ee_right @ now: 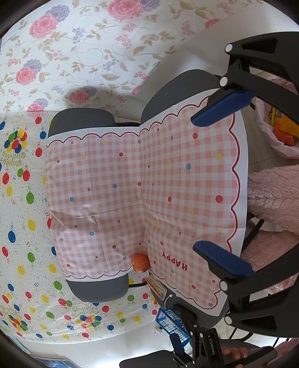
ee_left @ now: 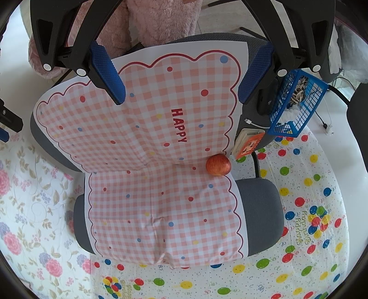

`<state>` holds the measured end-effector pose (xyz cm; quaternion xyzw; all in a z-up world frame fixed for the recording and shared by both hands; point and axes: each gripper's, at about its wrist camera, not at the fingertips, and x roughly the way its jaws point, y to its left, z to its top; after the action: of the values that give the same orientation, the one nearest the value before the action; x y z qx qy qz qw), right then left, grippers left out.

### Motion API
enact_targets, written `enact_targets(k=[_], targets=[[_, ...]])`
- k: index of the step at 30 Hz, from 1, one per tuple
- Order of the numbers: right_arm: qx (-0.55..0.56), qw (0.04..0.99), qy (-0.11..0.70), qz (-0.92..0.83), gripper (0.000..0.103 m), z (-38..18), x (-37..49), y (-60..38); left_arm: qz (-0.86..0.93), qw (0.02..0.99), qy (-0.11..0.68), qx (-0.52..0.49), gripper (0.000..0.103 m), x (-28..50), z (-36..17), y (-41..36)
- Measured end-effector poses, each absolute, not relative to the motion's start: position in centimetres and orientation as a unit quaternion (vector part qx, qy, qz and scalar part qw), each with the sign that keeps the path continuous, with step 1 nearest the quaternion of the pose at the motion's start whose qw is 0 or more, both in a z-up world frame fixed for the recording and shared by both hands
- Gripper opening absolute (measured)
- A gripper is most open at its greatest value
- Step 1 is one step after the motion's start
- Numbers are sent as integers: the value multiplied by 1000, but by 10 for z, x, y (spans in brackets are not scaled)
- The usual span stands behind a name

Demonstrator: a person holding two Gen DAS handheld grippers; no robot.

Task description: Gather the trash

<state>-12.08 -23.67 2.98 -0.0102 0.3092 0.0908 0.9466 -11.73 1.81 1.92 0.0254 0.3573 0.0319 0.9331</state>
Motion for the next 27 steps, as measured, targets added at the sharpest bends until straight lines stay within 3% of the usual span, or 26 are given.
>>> enact_targets(k=[27], targets=[[-7, 941, 325, 89, 97, 18, -97, -241, 13, 925, 379, 21, 97, -96, 4, 22]])
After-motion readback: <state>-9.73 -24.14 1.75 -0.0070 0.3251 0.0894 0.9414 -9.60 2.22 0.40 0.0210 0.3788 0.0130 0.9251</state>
